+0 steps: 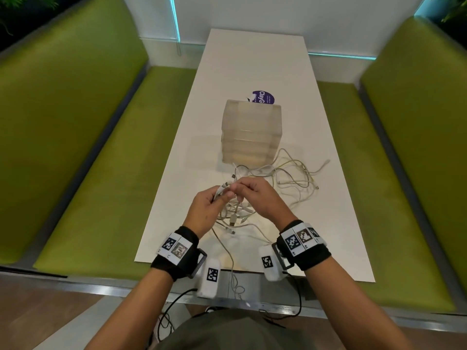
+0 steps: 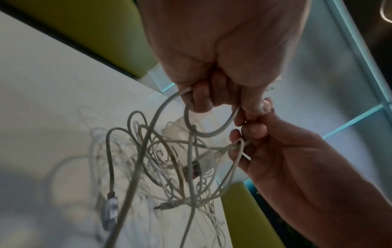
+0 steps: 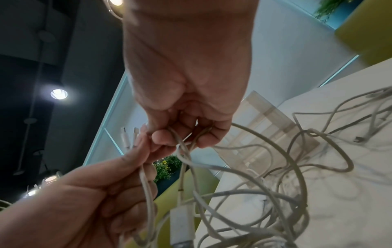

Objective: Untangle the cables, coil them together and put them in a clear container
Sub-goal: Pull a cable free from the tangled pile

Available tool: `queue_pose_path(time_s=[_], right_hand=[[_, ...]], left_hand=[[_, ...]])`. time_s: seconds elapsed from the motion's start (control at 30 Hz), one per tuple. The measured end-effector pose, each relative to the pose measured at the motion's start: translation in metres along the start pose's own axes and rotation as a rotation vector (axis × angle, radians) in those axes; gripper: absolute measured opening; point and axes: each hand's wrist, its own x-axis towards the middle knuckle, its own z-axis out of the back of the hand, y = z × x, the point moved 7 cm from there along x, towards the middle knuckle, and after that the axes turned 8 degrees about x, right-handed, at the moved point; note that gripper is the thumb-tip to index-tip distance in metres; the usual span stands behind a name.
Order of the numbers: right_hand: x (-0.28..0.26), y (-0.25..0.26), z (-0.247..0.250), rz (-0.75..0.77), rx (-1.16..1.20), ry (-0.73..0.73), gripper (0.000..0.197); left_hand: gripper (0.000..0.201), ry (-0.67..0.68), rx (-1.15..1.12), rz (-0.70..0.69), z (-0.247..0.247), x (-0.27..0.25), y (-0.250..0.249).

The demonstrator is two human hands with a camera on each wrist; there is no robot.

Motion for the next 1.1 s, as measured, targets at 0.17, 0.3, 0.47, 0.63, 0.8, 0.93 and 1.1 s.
queue_pose_path(time_s=[0.17, 0.3, 0.47, 0.63, 0.8, 0.93, 1.1], right_hand=[[0.002, -0.017, -0.005, -0.05, -0.101, 0.091, 0.012], [0.01, -0.042, -0.006, -0.006, -0.229, 0.124, 0.012], [0.015, -0.068, 0.015, 0.039, -0.219, -0.02, 0.016], [0.017, -0.052, 0.012, 0.12, -0.237, -0.035, 0.019], [0.017, -0.035, -0.006, 0.209, -0.344, 0.007, 0.02], [0.014, -0.031, -0.019, 0.246, -0.473, 0.085, 0.02], [0.028, -0.045, -0.008, 0.171, -0.526, 0.064, 0.016]], left_hand=[[0.02, -0.156, -0.079, -0.001, 0.017, -0.001, -0.012], [0.021, -0.215, -0.227, -0.068, 0.029, 0.001, -0.023], [0.024, -0.298, -0.537, -0.12, 0.058, 0.007, -0.042], [0.02, -0.3, -0.271, 0.028, 0.054, 0.016, -0.018], [0.018, -0.104, -0.046, 0.136, 0.008, 0.017, 0.0], [0.02, -0.082, 0.002, 0.098, -0.004, 0.02, -0.002], [0.022, -0.24, -0.178, 0.088, 0.012, 0.017, -0.015]])
